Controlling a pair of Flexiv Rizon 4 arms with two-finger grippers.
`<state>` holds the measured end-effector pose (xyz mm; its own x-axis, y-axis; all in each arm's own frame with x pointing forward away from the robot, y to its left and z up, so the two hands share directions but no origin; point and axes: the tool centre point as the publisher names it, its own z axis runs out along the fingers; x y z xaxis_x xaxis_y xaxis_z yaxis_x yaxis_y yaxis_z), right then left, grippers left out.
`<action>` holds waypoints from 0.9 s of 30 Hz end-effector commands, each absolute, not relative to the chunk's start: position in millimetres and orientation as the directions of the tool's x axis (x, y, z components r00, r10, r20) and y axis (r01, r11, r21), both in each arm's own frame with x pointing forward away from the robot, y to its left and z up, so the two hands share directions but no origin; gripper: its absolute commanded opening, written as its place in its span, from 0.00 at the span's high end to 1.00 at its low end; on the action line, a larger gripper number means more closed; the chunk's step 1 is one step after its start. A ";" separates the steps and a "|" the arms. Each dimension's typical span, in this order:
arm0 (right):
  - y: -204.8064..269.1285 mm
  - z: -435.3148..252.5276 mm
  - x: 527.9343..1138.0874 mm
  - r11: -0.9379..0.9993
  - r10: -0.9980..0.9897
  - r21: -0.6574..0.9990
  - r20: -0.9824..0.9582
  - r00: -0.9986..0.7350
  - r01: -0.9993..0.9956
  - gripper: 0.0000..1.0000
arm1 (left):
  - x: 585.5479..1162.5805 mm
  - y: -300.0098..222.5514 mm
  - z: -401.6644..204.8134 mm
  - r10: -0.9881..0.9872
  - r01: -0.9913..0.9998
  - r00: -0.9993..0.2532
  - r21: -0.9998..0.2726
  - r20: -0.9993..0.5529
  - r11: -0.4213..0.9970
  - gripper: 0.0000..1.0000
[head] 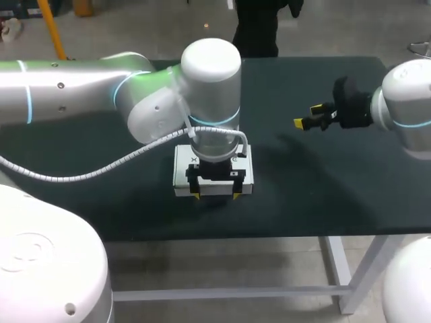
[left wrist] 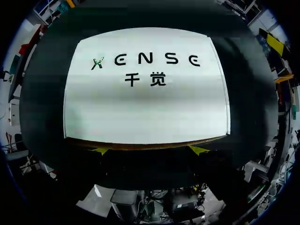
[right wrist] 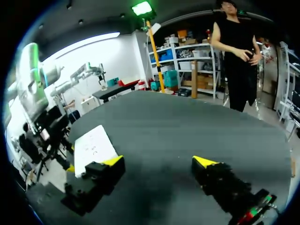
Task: Assemble the packaging by folding the flat box into shape, placing the metal phone stand inside, and closing the box properly
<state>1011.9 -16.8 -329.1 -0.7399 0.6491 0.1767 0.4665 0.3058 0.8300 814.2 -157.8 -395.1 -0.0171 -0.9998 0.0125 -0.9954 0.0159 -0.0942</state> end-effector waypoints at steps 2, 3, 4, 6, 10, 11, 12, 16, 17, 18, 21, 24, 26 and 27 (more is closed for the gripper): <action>-18.2 -329.7 1012.0 0.303 0.645 0.833 0.179 -0.743 0.464 0.00 | 827.1 -163.8 -395.9 -1.000 -0.995 -0.009 -0.100 -0.013 0.010 0.00; -18.2 -329.7 1012.0 0.303 0.645 0.833 0.179 -0.743 0.464 0.00 | 829.5 -164.1 -396.3 -1.000 -0.994 -0.005 -0.107 -0.018 0.007 0.00; -18.2 -329.7 1012.0 0.303 0.645 0.833 0.179 -0.743 0.464 0.00 | 831.7 -164.1 -396.8 -1.000 -0.994 -0.002 -0.110 -0.021 0.004 0.00; -18.2 -329.7 1012.0 0.303 0.645 0.833 0.179 -0.743 0.464 0.00 | 836.1 -163.8 -397.2 -1.000 -0.994 0.002 -0.114 -0.021 0.000 0.00; -18.2 -329.7 1012.0 0.303 0.645 0.833 0.179 -0.743 0.464 0.00 | 844.5 -162.5 -397.4 -0.999 -0.991 0.022 -0.130 -0.027 -0.018 0.00; -18.2 -329.7 1012.0 0.303 0.645 0.833 0.179 -0.743 0.464 0.00 | 847.4 -161.9 -397.4 -0.999 -0.991 0.023 -0.132 -0.023 -0.019 0.00; -18.2 -329.7 1012.0 0.303 0.645 0.833 0.179 -0.743 0.464 0.00 | 850.1 -161.3 -397.4 -1.000 -0.991 0.023 -0.134 -0.019 -0.021 0.00; -18.2 -329.7 1012.0 0.303 0.645 0.833 0.179 -0.743 0.464 0.00 | 863.0 -157.9 -396.6 -0.999 -0.989 0.035 -0.147 -0.012 -0.033 0.00; -18.2 -329.7 1012.0 0.303 0.645 0.833 0.179 -0.743 0.464 0.00 | 866.8 -156.8 -396.1 -0.999 -0.988 0.038 -0.150 -0.011 -0.036 0.00; -18.2 -329.7 1012.0 0.303 0.645 0.833 0.179 -0.743 0.464 0.00 | 870.7 -156.0 -395.7 -0.999 -0.988 0.040 -0.152 -0.008 -0.038 0.00; -18.2 -329.7 1012.0 0.303 0.645 0.833 0.179 -0.743 0.464 0.00 | 883.4 -153.0 -395.1 -0.999 -0.987 0.040 -0.154 0.001 -0.039 0.00; -18.2 -329.7 1012.0 0.303 0.645 0.833 0.179 -0.743 0.464 0.00 | 896.7 -150.4 -394.4 -0.999 -0.987 0.038 -0.156 0.008 -0.039 0.00; -18.2 -329.7 1012.0 0.303 0.645 0.833 0.179 -0.743 0.464 0.00 | 905.3 -148.5 -394.2 -0.999 -0.987 0.035 -0.155 0.011 -0.037 0.00; -18.2 -329.7 1012.0 0.303 0.645 0.833 0.179 -0.743 0.464 0.00 | 908.0 -147.9 -394.1 -0.999 -0.987 0.035 -0.155 0.011 -0.036 0.00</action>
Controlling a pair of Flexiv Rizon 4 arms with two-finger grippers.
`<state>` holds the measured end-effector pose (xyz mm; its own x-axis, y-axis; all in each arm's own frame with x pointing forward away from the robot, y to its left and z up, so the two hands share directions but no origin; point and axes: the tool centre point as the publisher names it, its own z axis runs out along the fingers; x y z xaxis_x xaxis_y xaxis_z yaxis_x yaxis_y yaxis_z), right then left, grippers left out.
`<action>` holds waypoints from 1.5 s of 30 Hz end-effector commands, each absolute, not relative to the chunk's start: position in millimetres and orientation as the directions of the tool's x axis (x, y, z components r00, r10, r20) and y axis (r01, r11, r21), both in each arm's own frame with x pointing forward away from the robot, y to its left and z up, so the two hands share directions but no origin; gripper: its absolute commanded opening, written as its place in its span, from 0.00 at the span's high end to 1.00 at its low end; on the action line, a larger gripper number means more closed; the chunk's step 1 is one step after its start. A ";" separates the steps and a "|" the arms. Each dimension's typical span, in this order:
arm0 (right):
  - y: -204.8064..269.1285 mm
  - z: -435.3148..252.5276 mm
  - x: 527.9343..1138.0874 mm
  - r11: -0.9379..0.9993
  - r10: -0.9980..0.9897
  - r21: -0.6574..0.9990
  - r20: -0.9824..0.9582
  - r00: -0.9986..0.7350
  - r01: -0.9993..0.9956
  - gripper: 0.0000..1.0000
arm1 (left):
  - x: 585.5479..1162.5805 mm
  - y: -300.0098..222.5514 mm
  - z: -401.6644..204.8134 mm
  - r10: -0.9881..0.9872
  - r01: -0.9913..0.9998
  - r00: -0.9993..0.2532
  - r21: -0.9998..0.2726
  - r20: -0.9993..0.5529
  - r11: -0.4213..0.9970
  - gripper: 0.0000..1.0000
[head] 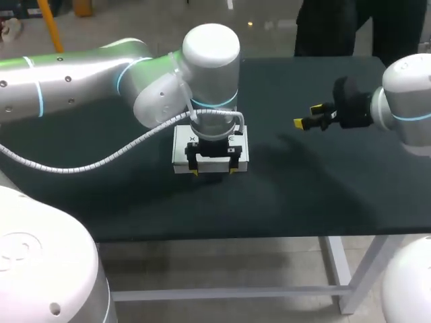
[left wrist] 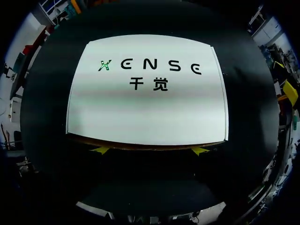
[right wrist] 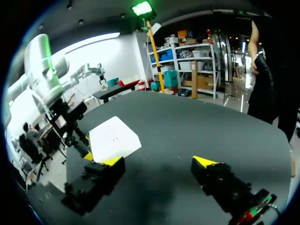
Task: Assemble the packaging by folding the flat box into shape, placing the metal phone stand inside, and closing the box properly
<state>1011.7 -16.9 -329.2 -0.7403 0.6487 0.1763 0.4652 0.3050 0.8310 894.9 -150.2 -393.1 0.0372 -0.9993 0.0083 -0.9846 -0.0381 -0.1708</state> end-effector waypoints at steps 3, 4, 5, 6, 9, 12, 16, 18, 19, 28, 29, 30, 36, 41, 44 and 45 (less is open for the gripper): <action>-18.2 -329.7 1012.0 0.303 0.645 0.833 0.179 -0.743 0.464 0.00 | 921.9 -144.9 -393.1 -0.999 -0.987 0.031 -0.155 0.013 -0.033 0.00; -18.2 -329.7 1012.0 0.303 0.645 0.833 0.179 -0.743 0.464 0.00 | 924.6 -144.4 -393.1 -0.999 -0.988 0.028 -0.154 0.014 -0.030 0.00; -18.2 -329.7 1012.0 0.303 0.645 0.833 0.179 -0.743 0.464 0.00 | 929.3 -143.6 -393.0 -1.000 -0.988 0.027 -0.154 0.015 -0.029 0.00; -18.2 -329.7 1012.0 0.303 0.645 0.833 0.179 -0.743 0.464 0.00 | 932.8 -143.1 -393.1 -1.000 -0.988 0.023 -0.153 0.013 -0.025 0.00; -18.2 -329.7 1012.0 0.303 0.645 0.833 0.179 -0.743 0.464 0.00 | 942.6 -141.6 -393.4 -1.000 -0.989 0.016 -0.148 0.011 -0.017 0.00; -18.2 -329.7 1012.0 0.303 0.645 0.833 0.179 -0.743 0.464 0.00 | 950.8 -140.8 -394.0 -1.000 -0.990 0.007 -0.141 0.010 -0.009 0.00; -18.2 -329.7 1012.0 0.303 0.645 0.833 0.179 -0.743 0.464 0.00 | 962.9 -138.5 -395.1 -1.000 -0.992 0.003 -0.127 0.002 -0.003 0.00; -18.2 -329.7 1012.0 0.303 0.645 0.833 0.179 -0.743 0.464 0.00 | 968.1 -138.3 -395.9 -1.000 -0.993 0.001 -0.122 -0.004 -0.001 0.00; -18.2 -329.7 1012.0 0.303 0.645 0.833 0.179 -0.743 0.464 0.00 | 970.0 -138.5 -395.9 -1.000 -0.993 -0.001 -0.120 -0.008 0.002 0.00; -18.2 -329.7 1012.0 0.303 0.645 0.833 0.179 -0.743 0.464 0.00 | 994.9 -140.2 -393.2 -1.000 -0.994 -0.008 -0.110 -0.026 0.010 0.00; -18.2 -329.7 1012.0 0.303 0.645 0.833 0.179 -0.743 0.464 0.00 | 998.1 -140.1 -393.2 -1.000 -0.994 -0.008 -0.109 -0.025 0.011 0.00; -18.2 -329.7 1012.0 0.303 0.645 0.833 0.179 -0.743 0.464 0.00 | 1001.6 -139.9 -393.1 -1.000 -0.994 -0.008 -0.108 -0.019 0.010 0.00; -18.2 -329.7 1012.0 0.303 0.645 0.833 0.179 -0.743 0.464 0.00 | 1024.4 -142.0 -392.7 -1.000 -0.994 -0.007 -0.106 -0.005 0.007 0.00; -18.2 -329.7 1012.0 0.303 0.645 0.833 0.179 -0.743 0.464 0.00 | 1043.0 -145.1 -392.0 -1.000 -0.995 -0.004 -0.104 -0.001 0.004 0.00; -18.2 -329.7 1012.0 0.303 0.645 0.833 0.179 -0.743 0.464 0.00 | 1054.5 -145.7 -392.4 -1.000 -0.995 0.011 -0.101 0.002 -0.011 0.00; -18.2 -329.7 1012.0 0.303 0.645 0.833 0.179 -0.743 0.464 0.00 | 1058.5 -145.7 -392.8 -1.000 -0.995 0.016 -0.100 0.000 -0.015 0.00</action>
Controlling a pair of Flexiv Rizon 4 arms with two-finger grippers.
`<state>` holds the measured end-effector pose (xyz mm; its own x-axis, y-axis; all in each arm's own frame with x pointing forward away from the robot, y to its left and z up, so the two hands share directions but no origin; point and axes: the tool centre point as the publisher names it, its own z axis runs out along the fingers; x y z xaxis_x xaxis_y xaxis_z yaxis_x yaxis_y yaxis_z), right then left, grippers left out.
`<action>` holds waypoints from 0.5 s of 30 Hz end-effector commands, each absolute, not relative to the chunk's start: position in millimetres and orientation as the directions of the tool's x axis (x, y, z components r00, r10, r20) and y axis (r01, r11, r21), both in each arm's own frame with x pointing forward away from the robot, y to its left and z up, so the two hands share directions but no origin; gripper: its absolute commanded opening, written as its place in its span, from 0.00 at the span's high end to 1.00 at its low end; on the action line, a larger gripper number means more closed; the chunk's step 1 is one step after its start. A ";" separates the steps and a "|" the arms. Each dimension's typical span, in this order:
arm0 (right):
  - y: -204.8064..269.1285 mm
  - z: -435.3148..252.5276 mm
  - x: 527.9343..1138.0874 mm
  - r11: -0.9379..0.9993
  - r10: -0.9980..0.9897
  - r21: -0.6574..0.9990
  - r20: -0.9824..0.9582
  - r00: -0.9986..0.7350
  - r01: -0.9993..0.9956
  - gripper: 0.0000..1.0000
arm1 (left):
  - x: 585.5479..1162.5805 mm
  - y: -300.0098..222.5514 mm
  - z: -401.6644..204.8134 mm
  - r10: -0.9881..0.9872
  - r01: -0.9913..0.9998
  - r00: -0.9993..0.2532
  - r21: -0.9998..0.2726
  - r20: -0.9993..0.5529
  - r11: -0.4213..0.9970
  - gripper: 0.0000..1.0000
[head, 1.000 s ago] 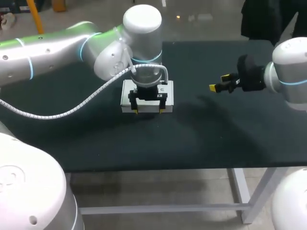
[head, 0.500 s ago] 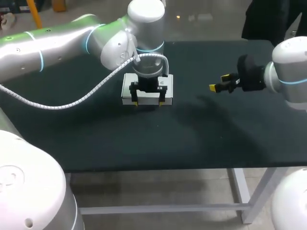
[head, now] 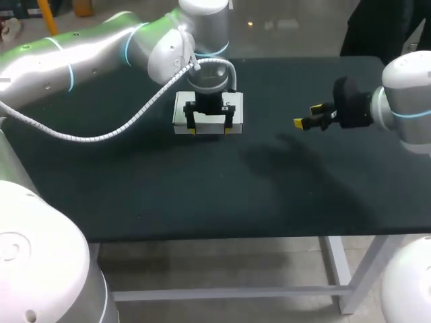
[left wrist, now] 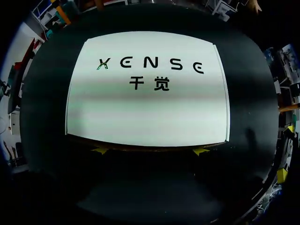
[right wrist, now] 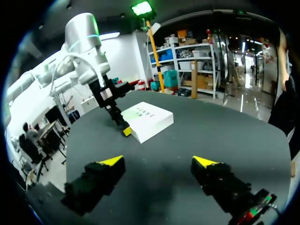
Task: Assemble the packaging by folding the flat box into shape, placing the metal phone stand inside, and closing the box properly
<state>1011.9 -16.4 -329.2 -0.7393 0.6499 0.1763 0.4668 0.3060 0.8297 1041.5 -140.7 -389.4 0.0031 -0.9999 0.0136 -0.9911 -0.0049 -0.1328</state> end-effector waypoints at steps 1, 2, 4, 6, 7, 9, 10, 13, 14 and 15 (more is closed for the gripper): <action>-18.2 -329.7 1012.0 0.303 0.645 0.833 0.179 -0.743 0.464 0.00 | 1062.0 -145.9 -392.7 -1.000 -0.995 0.016 -0.099 0.009 -0.017 0.00; -18.2 -329.7 1012.0 0.303 0.645 0.833 0.179 -0.743 0.464 0.00 | 1065.5 -146.0 -392.8 -1.000 -0.995 0.018 -0.098 0.011 -0.019 0.00; -18.2 -329.7 1012.0 0.303 0.645 0.833 0.179 -0.743 0.464 0.00 | 1072.3 -146.1 -392.3 -1.000 -0.994 0.028 -0.101 0.012 -0.029 0.00; -18.2 -329.7 1012.0 0.303 0.645 0.833 0.179 -0.743 0.464 0.00 | 1078.2 -145.9 -391.2 -0.999 -0.994 0.040 -0.101 0.021 -0.042 0.00; -18.2 -329.7 1012.0 0.303 0.645 0.833 0.179 -0.743 0.464 0.00 | 1080.7 -145.7 -390.3 -0.999 -0.993 0.046 -0.103 0.020 -0.048 0.00; -18.2 -329.7 1012.0 0.303 0.645 0.833 0.179 -0.743 0.464 0.00 | 1088.7 -145.0 -388.8 -0.998 -0.994 0.049 -0.101 0.026 -0.052 0.00; -18.2 -329.7 1012.0 0.303 0.645 0.833 0.179 -0.743 0.464 0.00 | 1090.9 -144.7 -388.6 -0.998 -0.993 0.051 -0.101 0.027 -0.054 0.00; -18.2 -329.7 1012.0 0.303 0.645 0.833 0.179 -0.743 0.464 0.00 | 1098.8 -142.9 -388.5 -0.998 -0.993 0.059 -0.096 0.030 -0.062 0.00; -18.2 -329.7 1012.0 0.303 0.645 0.833 0.179 -0.743 0.464 0.00 | 1102.8 -141.5 -388.5 -0.998 -0.993 0.062 -0.094 0.031 -0.064 0.00; -18.2 -329.7 1012.0 0.303 0.645 0.833 0.179 -0.743 0.464 0.00 | 1105.9 -140.3 -388.5 -0.997 -0.993 0.066 -0.092 0.032 -0.069 0.00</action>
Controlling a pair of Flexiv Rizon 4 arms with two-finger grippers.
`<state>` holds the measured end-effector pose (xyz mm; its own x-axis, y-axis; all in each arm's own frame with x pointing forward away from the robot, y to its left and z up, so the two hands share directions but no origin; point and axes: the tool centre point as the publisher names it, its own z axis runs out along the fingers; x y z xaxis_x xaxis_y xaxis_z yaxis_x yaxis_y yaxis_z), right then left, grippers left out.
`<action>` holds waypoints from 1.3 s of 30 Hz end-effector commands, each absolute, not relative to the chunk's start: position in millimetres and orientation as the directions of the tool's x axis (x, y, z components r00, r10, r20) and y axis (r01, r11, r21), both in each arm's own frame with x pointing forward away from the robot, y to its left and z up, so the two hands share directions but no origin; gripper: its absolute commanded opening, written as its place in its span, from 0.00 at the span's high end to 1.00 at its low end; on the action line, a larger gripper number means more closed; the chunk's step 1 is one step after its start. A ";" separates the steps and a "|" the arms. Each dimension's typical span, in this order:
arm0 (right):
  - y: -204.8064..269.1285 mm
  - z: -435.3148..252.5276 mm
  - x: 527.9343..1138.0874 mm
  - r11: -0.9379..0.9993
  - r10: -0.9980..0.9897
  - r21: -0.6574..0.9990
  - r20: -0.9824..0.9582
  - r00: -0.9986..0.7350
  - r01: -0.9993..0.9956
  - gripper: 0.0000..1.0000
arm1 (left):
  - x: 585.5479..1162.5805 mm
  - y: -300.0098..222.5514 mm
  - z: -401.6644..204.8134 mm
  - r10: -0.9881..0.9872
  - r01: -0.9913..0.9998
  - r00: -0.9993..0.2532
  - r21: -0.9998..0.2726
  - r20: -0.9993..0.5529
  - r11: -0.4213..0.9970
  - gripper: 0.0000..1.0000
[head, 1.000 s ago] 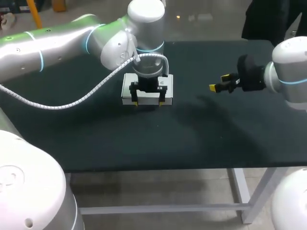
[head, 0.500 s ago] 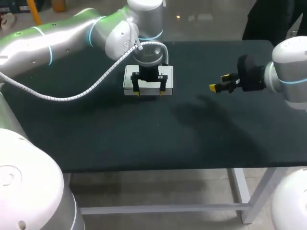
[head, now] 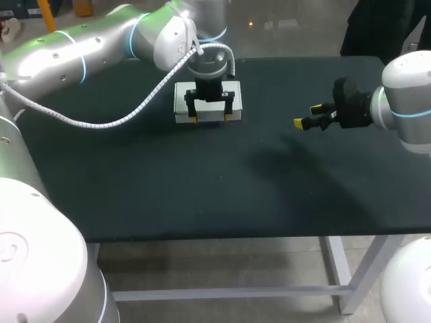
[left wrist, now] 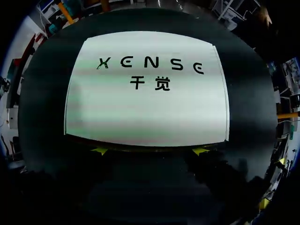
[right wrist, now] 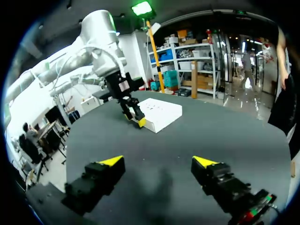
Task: Assemble the packaging by folding the flat box into shape, placing the metal phone stand inside, and closing the box properly
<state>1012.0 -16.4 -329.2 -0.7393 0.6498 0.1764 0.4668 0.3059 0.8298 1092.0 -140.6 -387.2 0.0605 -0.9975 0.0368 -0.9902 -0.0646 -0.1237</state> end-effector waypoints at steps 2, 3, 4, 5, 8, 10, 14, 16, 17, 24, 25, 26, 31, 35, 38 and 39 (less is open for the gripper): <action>-18.2 -329.7 1012.0 0.303 0.645 0.833 0.179 -0.743 0.464 0.00 | 1112.7 -137.9 -388.1 -0.997 -0.993 0.072 -0.090 0.032 -0.074 0.00; -18.2 -329.7 1012.0 0.303 0.645 0.833 0.179 -0.743 0.464 0.00 | 1115.4 -136.9 -387.9 -0.997 -0.993 0.073 -0.089 0.032 -0.076 0.00; -18.2 -329.7 1012.0 0.303 0.645 0.833 0.179 -0.743 0.464 0.00 | 1117.3 -136.0 -387.6 -0.997 -0.993 0.074 -0.089 0.033 -0.077 0.00; -18.2 -329.7 1012.0 0.303 0.645 0.833 0.179 -0.743 0.464 0.00 | 1120.4 -134.4 -386.6 -0.996 -0.993 0.077 -0.089 0.038 -0.080 0.00; -18.2 -329.7 1012.0 0.303 0.645 0.833 0.179 -0.743 0.464 0.00 | 1125.5 -132.3 -385.2 -0.996 -0.993 0.078 -0.091 0.040 -0.082 0.00; -18.2 -329.7 1012.0 0.303 0.645 0.833 0.179 -0.743 0.464 0.00 | 1130.3 -131.1 -384.5 -0.996 -0.993 0.078 -0.090 0.039 -0.081 0.00; -18.2 -329.7 1012.0 0.303 0.645 0.833 0.179 -0.743 0.464 0.00 | 1133.1 -130.8 -383.7 -0.997 -0.993 0.067 -0.096 0.041 -0.070 0.00; -18.2 -329.7 1012.0 0.303 0.645 0.833 0.179 -0.743 0.464 0.00 | 1131.2 -131.9 -382.6 -0.997 -0.993 0.056 -0.103 0.045 -0.060 0.00; -18.2 -329.7 1012.0 0.303 0.645 0.833 0.179 -0.743 0.464 0.00 | 1129.5 -132.2 -382.1 -0.998 -0.993 0.048 -0.109 0.050 -0.053 0.00; -18.2 -329.7 1012.0 0.303 0.645 0.833 0.179 -0.743 0.464 0.00 | 1105.7 -131.3 -376.6 -0.997 -0.988 -0.015 -0.156 0.082 0.002 0.00; -18.2 -329.7 1012.0 0.303 0.645 0.833 0.179 -0.743 0.464 0.00 | 1099.9 -130.5 -374.6 -0.996 -0.986 -0.023 -0.166 0.087 0.008 0.00; -18.2 -329.7 1012.0 0.303 0.645 0.833 0.179 -0.743 0.464 0.00 | 1094.5 -129.6 -372.3 -0.995 -0.983 -0.036 -0.184 0.090 0.019 0.00; -18.2 -329.7 1012.0 0.303 0.645 0.833 0.179 -0.743 0.464 0.00 | 1071.4 -124.4 -358.1 -0.986 -0.958 -0.125 -0.273 0.107 0.092 0.00; -18.2 -329.7 1012.0 0.303 0.645 0.833 0.179 -0.743 0.464 0.00 | 1059.5 -118.4 -349.8 -0.970 -0.924 -0.212 -0.346 0.116 0.161 0.00; -18.2 -329.7 1012.0 0.303 0.645 0.833 0.179 -0.743 0.464 0.00 | 1053.9 -112.5 -345.9 -0.958 -0.900 -0.260 -0.390 0.121 0.195 0.00; -18.2 -329.7 1012.0 0.303 0.645 0.833 0.179 -0.743 0.464 0.00 | 1051.9 -110.6 -344.4 -0.952 -0.894 -0.275 -0.400 0.131 0.203 0.00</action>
<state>1012.2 -16.5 -329.3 -0.7394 0.6498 0.1765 0.4668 0.3058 0.8298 1081.8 -127.0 -352.0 -0.2518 -0.9616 0.1092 -0.9457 0.2205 -0.2388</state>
